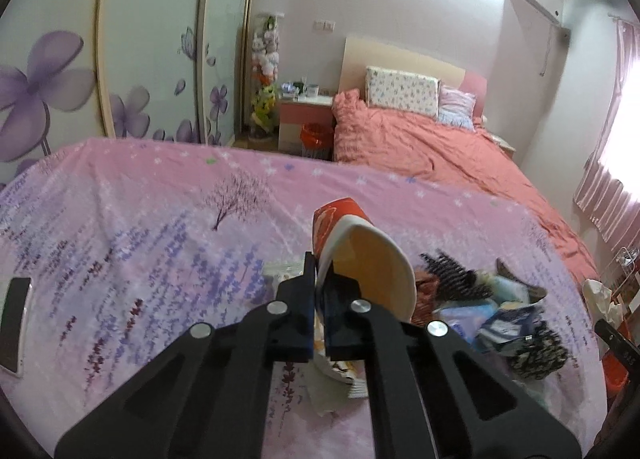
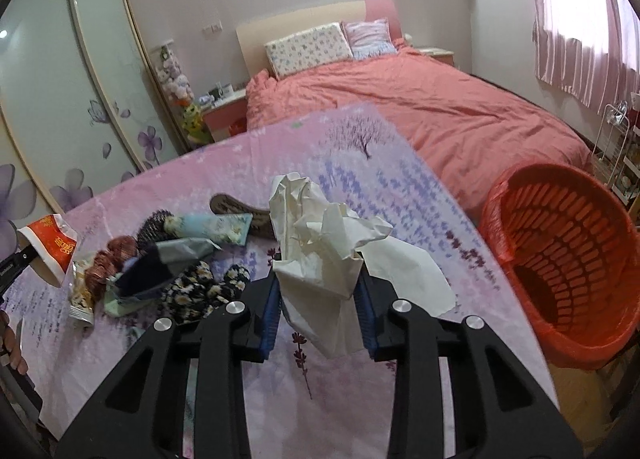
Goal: Collect trash
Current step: 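Carry tissue and cup to the orange basket and open both tools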
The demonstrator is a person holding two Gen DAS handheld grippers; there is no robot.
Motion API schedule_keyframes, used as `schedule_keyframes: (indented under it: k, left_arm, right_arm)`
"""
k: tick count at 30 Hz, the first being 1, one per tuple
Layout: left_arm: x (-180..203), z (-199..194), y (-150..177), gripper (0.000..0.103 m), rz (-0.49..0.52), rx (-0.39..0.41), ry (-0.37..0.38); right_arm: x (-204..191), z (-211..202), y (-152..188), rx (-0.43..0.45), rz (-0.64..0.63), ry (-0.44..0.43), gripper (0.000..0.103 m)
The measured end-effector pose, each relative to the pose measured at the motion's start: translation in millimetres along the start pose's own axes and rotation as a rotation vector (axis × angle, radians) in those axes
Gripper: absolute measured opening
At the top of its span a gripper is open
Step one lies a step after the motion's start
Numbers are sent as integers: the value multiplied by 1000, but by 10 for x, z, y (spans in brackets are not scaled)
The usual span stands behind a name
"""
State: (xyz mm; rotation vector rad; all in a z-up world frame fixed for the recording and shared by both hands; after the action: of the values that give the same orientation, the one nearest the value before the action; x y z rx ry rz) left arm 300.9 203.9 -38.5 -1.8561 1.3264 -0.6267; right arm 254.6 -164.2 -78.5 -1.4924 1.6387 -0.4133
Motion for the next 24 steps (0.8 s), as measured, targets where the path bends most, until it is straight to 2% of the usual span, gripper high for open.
schedule_keyframes:
  k: [8,15,24]
  left_arm:
    - [371,-580,-96,4,34,56,73]
    - [1073,-1026,-17,4,82,78,215]
    - [2010,-1378,203,4,156,72,389]
  right_arm:
    - [55,-391,-132,77,-20,10,33]
    - [273,-724,-184,141,-16,42,33]
    - [685,-1018,-199,204,32,107,33]
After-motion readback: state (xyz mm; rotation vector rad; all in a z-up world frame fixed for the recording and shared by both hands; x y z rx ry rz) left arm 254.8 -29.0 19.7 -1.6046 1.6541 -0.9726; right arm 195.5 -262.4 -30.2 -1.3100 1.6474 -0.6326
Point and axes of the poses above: each gripper's, at about its wrist camera, not at the fingertips, and z roughly the way its jaws point, x to its right, y to its underside, the point moved 6 cm from there along z, roughly the way its jaws point, and after that the axes turned 15 degrees about -y, right-handed, at the moved point
